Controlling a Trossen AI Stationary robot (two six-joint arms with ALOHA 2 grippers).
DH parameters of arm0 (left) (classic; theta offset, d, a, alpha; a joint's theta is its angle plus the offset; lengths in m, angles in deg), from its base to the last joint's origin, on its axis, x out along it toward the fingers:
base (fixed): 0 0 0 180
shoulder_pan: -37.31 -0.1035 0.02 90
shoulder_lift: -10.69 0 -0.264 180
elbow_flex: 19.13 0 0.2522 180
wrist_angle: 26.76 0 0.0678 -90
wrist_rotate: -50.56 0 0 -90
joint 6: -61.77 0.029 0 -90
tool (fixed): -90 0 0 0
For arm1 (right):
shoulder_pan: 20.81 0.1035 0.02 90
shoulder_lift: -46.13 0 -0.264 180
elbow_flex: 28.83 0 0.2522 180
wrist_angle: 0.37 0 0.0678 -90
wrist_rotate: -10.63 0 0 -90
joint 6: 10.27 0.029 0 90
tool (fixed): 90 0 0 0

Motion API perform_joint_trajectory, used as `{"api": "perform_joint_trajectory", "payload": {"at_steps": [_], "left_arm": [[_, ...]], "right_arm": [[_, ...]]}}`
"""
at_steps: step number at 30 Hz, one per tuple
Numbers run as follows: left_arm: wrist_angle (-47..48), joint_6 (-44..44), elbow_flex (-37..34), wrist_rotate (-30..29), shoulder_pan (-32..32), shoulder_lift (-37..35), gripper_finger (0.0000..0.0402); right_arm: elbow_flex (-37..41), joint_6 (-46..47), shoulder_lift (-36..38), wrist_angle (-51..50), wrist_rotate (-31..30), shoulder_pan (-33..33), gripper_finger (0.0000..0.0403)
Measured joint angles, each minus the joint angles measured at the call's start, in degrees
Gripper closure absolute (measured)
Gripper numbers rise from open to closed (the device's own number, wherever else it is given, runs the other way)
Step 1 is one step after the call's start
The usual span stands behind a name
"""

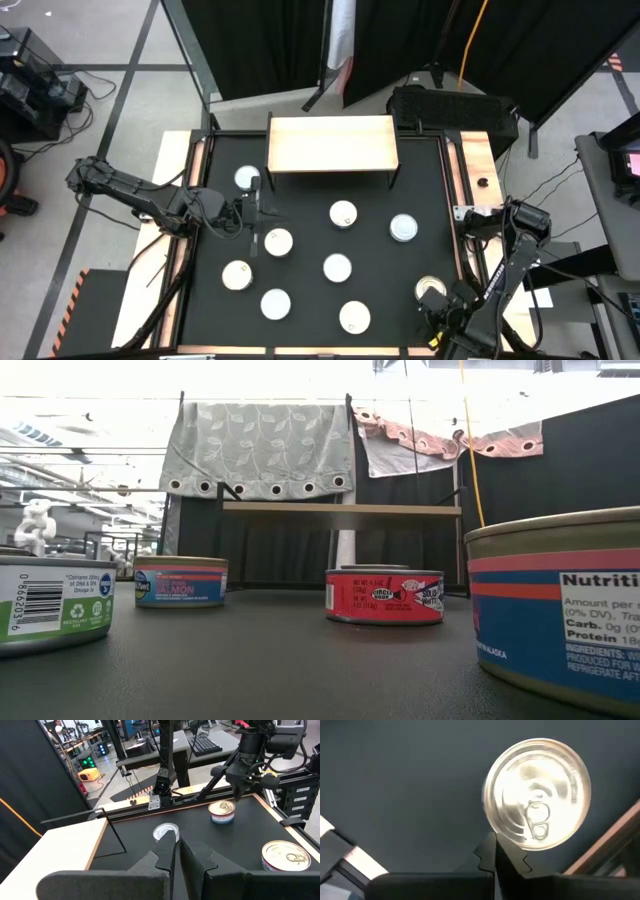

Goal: Stack canned seafood by type on shelf
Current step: Put the blue pink tuna can on the shelf

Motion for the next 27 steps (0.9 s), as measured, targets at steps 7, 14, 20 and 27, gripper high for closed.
{"api": "perform_joint_trajectory", "payload": {"at_steps": [7, 14, 20, 27], "left_arm": [[0.0, -0.04, 0.0, 0.0, 0.0, 0.0, 0.0372], [0.04, -0.02, 0.0, 0.0, -0.01, 0.0, 0.0372], [0.17, -0.02, 0.0, 0.0, -0.01, 0.0, 0.0372], [0.22, 0.0, 0.0, 0.0, -0.01, 0.0, 0.0372]], "right_arm": [[0.68, 2.2, -0.02, 0.25, 0.56, -0.76, 0.0403], [0.63, 4.55, -0.48, 1.87, 0.72, -0.74, 0.0403], [0.64, 5.76, -1.25, 1.29, 0.71, -0.74, 0.0403], [1.72, 7.8, -1.21, 2.28, 1.52, -0.74, 0.0403]]}}
